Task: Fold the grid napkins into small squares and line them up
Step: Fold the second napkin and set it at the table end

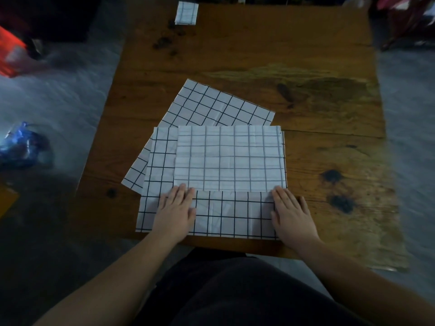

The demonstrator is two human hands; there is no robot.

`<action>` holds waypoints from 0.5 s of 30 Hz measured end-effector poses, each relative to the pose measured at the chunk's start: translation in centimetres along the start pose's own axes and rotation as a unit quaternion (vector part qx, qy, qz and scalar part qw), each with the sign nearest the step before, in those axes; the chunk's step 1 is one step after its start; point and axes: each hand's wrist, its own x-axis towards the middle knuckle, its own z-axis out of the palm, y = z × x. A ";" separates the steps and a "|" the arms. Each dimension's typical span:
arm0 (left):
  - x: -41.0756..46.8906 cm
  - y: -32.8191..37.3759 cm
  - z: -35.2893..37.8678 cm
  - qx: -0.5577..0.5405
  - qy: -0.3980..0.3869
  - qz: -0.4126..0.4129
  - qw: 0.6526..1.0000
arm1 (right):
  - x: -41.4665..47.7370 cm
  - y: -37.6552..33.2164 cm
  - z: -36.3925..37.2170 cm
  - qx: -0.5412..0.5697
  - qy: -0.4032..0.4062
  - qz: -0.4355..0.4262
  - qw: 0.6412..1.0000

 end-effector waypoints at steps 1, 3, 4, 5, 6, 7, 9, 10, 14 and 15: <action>0.1 0.3 -0.1 -0.005 0.001 -0.006 1.000 | 0.1 -0.1 -0.1 0.012 0.010 0.006 1.000; 0.2 1.1 -0.3 -0.018 0.003 -0.026 1.000 | 0.3 -0.4 -0.4 0.027 0.037 0.013 0.999; 0.3 1.6 -0.4 -0.023 0.007 -0.036 0.999 | 0.5 -0.6 -0.7 0.026 0.050 0.009 0.998; 0.5 2.0 -0.6 -0.022 0.010 -0.045 0.999 | 0.6 -0.8 -0.9 0.021 0.057 0.000 0.998; 0.7 2.4 -0.8 -0.018 0.012 -0.049 0.999 | 0.6 -0.9 -1.0 0.011 0.060 -0.013 0.998; 1.0 2.8 -1.1 -0.014 0.014 -0.049 0.999 | 0.5 -1.0 -1.1 -0.001 0.059 -0.028 0.998; 1.9 3.6 -1.7 -0.017 0.018 -0.044 0.999 | 0.0 -1.2 -1.0 -0.026 0.044 -0.055 0.997; 2.5 3.9 -2.0 -0.021 0.021 -0.041 0.999 | -0.4 -1.2 -0.8 -0.036 0.035 -0.064 0.997; 4.9 4.7 -3.0 -0.020 0.044 -0.040 0.998 | -1.7 -1.4 0.7 -0.048 0.039 -0.091 0.994; 5.6 4.8 -3.4 -0.024 0.047 -0.044 0.998 | -1.9 -1.5 1.0 -0.047 0.043 -0.096 0.993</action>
